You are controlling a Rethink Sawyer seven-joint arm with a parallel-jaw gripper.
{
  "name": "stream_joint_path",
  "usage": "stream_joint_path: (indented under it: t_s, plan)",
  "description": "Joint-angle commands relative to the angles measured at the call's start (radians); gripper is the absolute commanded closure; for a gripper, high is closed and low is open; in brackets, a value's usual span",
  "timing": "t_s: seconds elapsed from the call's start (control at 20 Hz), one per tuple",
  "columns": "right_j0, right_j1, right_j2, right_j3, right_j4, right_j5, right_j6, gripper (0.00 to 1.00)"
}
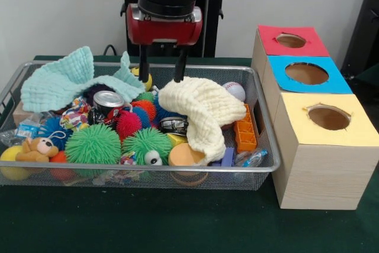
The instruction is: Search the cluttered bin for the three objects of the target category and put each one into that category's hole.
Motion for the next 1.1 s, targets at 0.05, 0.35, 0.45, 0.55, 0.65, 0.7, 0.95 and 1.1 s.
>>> stream_joint_path:
  t_s: [0.05,0.35,0.45,0.55,0.65,0.7,0.95,1.1]
  plan:
    - [-0.029,0.1,0.097,-0.071,-0.081,-0.078,-0.164,0.0]
    - [-0.043,0.138,0.118,-0.108,-0.103,-0.139,-0.139,0.0]
    - [-0.047,0.143,0.124,-0.111,-0.109,-0.156,-0.137,0.0]
    - [-0.051,0.141,0.128,-0.104,-0.113,-0.178,-0.128,0.0]
    - [-0.052,0.143,0.131,-0.106,-0.118,-0.184,-0.126,0.0]
    - [-0.053,0.147,0.131,-0.109,-0.121,-0.188,-0.124,0.0]
    - [-0.048,0.176,0.121,-0.141,-0.145,-0.182,-0.129,0.0]
    - [-0.05,0.203,0.116,-0.153,-0.163,-0.159,-0.149,0.0]
